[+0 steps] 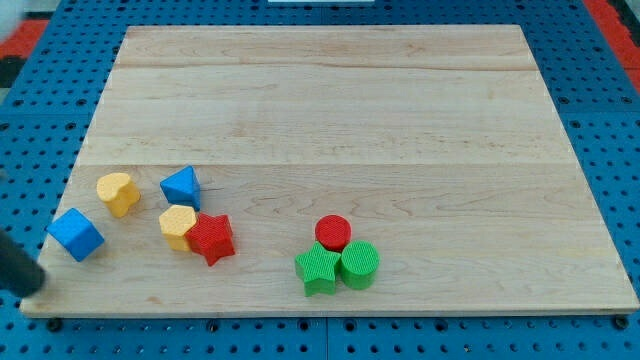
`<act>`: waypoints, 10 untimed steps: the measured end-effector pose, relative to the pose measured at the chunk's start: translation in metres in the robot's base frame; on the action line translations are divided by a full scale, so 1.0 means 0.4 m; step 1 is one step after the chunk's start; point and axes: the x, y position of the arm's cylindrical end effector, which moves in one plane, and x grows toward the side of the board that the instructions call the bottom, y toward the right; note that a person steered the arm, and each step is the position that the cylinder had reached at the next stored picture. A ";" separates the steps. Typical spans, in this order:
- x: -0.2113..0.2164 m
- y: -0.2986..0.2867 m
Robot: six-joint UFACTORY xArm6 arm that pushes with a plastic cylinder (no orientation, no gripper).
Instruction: Slide the blue cube along with the blue triangle towards the center of the board
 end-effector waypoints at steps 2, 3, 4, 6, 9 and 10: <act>-0.099 0.101; -0.205 0.220; -0.319 0.276; -0.318 0.138; -0.306 0.635; -0.381 0.747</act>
